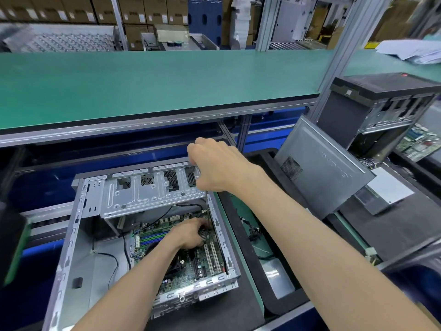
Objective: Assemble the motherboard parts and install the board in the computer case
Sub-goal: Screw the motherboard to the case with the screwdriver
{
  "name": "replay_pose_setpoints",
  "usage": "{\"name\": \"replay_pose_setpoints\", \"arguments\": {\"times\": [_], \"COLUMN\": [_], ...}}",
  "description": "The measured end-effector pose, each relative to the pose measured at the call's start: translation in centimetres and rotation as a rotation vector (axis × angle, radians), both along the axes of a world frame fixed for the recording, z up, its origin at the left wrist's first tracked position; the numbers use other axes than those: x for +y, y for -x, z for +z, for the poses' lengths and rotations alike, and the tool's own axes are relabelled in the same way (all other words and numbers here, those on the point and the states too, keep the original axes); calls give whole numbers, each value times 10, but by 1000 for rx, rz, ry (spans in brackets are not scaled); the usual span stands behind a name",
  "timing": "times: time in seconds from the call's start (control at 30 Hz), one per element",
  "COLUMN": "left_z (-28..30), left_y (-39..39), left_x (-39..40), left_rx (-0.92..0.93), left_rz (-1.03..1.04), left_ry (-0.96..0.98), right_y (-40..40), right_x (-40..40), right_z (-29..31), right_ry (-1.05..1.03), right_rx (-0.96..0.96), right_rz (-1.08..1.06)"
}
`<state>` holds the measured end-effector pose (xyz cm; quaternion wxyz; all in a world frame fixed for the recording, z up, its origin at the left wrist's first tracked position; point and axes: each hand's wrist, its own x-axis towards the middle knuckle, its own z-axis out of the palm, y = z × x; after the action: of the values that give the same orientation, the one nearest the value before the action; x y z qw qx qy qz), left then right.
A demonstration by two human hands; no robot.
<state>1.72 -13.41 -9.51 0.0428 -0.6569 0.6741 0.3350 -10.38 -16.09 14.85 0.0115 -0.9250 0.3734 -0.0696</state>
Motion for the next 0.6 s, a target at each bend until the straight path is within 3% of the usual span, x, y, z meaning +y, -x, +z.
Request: {"name": "replay_pose_setpoints", "arguments": {"times": [0.07, 0.23, 0.43, 0.6], "left_z": [-1, -1, 1, 1], "left_y": [0, 0, 0, 0], "left_x": [0, 0, -1, 0], "left_rx": [-5, -13, 17, -19], "left_rz": [0, 10, 35, 35], "left_ry": [4, -2, -45, -32], "right_y": [-2, -4, -1, -4], "right_x": [0, 2, 2, 0], "right_z": [-1, -8, -1, -5], "right_ry": [-11, 218, 7, 215], "right_rx": [-30, -14, -44, 0], "right_rz": [13, -97, 14, -74]}}
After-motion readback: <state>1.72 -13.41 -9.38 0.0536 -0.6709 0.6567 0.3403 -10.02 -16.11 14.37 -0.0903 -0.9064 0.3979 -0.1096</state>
